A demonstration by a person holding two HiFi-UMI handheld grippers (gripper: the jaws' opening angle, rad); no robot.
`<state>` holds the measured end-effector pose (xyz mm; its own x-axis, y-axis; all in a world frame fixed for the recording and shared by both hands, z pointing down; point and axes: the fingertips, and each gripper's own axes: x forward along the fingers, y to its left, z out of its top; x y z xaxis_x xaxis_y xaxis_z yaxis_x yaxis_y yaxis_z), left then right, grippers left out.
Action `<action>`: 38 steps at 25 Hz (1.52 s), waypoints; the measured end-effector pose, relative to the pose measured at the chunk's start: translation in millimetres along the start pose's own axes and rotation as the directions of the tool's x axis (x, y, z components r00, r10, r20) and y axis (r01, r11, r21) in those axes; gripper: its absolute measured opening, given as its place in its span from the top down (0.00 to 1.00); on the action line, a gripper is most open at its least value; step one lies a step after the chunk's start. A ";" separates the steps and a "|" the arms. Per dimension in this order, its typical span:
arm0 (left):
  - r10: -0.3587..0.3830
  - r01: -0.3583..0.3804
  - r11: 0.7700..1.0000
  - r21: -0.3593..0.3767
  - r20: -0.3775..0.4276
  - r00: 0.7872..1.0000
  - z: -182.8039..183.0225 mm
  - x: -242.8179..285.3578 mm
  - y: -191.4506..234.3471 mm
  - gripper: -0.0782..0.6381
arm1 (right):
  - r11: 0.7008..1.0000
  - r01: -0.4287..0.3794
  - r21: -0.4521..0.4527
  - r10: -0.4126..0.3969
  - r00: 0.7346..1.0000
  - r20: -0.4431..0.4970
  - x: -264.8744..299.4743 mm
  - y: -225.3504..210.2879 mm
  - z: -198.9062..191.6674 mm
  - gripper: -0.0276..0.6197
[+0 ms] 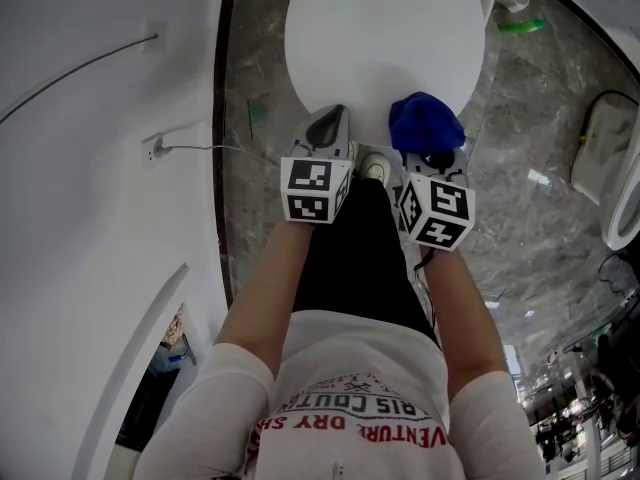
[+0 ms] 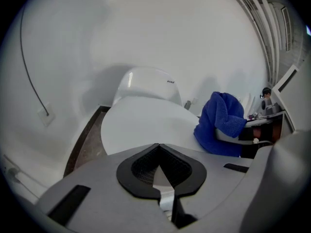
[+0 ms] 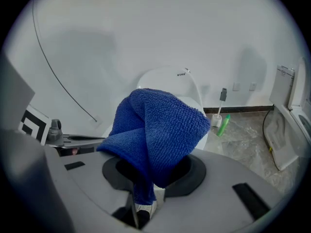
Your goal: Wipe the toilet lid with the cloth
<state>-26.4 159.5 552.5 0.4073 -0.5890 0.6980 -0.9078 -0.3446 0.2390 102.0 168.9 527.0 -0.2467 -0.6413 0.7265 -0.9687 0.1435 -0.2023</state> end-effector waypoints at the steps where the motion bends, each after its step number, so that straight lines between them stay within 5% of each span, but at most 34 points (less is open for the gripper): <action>1: 0.004 -0.005 1.000 -0.010 -0.005 1.000 -5.7 3.5 1.7 0.88 | 1.000 -0.005 -0.002 0.005 1.000 -0.008 3.7 -0.7 -5.4 0.82; 15: -0.028 0.025 0.999 -0.026 -0.107 0.994 -63.8 51.1 15.9 0.88 | 0.999 -0.032 0.017 0.033 0.997 -0.065 48.8 -13.3 -63.5 0.82; 26: -0.026 0.026 1.000 0.002 -0.060 0.998 -70.3 59.5 17.0 0.88 | 0.999 -0.037 0.005 0.037 0.997 -0.068 59.4 -17.3 -74.4 0.82; 30: -0.025 0.025 1.000 0.005 -0.076 0.997 -54.4 46.9 10.3 0.88 | 0.996 -0.083 0.011 0.084 0.993 -0.080 48.9 -16.3 -60.8 0.82; 38: -0.023 0.022 1.000 0.016 0.057 0.998 33.5 17.0 12.5 0.88 | 0.986 -0.159 0.051 0.161 0.987 -0.026 41.3 -17.7 21.7 0.82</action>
<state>-27.6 120.7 544.7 0.4331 -0.6214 0.6529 -0.8968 -0.3696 0.2432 109.5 123.5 546.3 -0.3997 -0.5903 0.7013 -0.9146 0.2055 -0.3483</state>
